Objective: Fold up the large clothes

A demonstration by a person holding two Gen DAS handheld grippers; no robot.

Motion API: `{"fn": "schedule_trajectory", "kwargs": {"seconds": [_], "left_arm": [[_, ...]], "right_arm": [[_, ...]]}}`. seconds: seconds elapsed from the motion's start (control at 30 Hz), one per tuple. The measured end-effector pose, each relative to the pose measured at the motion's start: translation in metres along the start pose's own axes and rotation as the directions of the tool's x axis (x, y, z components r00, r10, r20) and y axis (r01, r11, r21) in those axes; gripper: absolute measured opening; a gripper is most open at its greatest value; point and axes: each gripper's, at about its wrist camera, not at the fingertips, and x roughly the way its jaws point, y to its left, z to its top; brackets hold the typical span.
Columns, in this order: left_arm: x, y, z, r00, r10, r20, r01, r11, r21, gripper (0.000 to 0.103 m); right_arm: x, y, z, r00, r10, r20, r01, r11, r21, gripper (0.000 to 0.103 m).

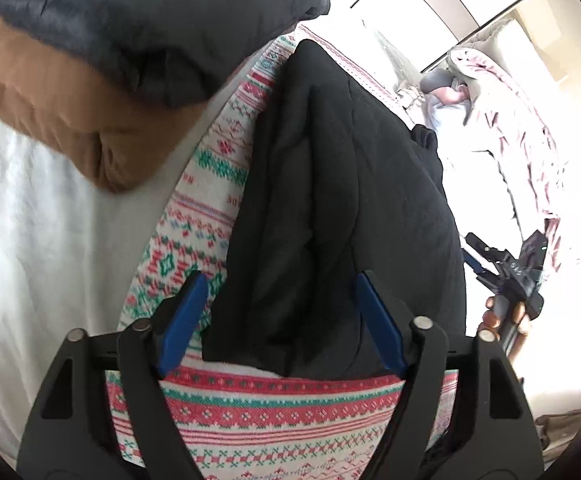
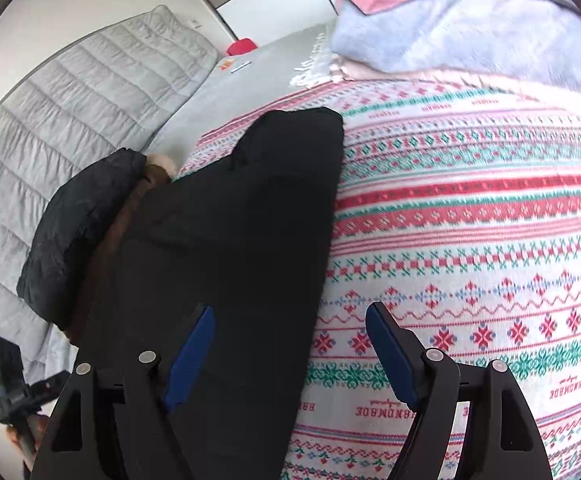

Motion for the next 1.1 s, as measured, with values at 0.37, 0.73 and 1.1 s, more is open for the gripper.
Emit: {"fn": "schedule_trajectory", "kwargs": {"seconds": [0.37,0.73,1.1], "left_arm": [[-0.012,0.008,-0.011,0.979,-0.204,-0.003,0.204,0.978,-0.034,0.082],[0.018,0.001,-0.019,0.999,-0.02,-0.051,0.021,0.999,0.027,0.1],[0.031,-0.001,-0.018,0.99,-0.077,-0.121,0.072,0.996,-0.044,0.101]], "right_arm": [[0.014,-0.014,0.002,0.994,0.107,-0.007,-0.106,0.988,0.112,0.079],[0.024,-0.026,0.005,0.985,0.173,0.006,-0.171,0.969,0.176,0.079],[0.043,-0.046,0.016,0.948,0.312,0.063,-0.317,0.908,0.273,0.079]]}}
